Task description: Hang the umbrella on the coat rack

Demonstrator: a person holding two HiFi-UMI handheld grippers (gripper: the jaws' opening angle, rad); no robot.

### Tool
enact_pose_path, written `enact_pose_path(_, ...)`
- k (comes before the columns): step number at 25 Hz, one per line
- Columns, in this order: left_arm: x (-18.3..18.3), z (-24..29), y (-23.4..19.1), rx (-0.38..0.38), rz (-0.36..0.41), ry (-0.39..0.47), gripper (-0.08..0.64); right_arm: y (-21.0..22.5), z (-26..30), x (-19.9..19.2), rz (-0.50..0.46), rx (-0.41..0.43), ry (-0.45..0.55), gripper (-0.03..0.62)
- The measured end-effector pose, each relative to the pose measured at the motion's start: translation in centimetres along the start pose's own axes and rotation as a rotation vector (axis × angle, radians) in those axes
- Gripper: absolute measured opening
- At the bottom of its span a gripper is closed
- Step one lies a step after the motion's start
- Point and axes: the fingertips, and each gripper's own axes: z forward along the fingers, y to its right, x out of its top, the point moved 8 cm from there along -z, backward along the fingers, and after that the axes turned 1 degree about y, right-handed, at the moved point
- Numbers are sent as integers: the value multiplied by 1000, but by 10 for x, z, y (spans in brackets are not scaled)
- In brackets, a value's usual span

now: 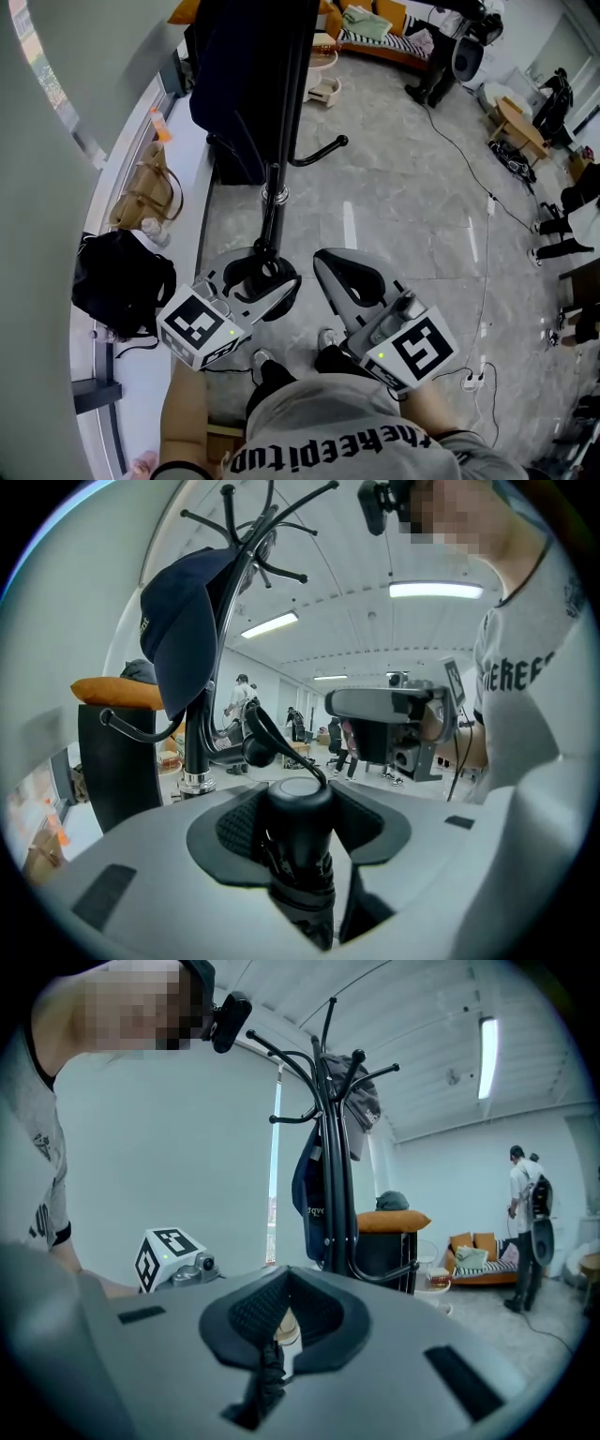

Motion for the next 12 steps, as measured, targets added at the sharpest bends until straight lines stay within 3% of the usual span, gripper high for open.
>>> enact_pose_path(12,-4,3,-5,-100,-2,-20,206,-1,7,0,37,-43,7,11)
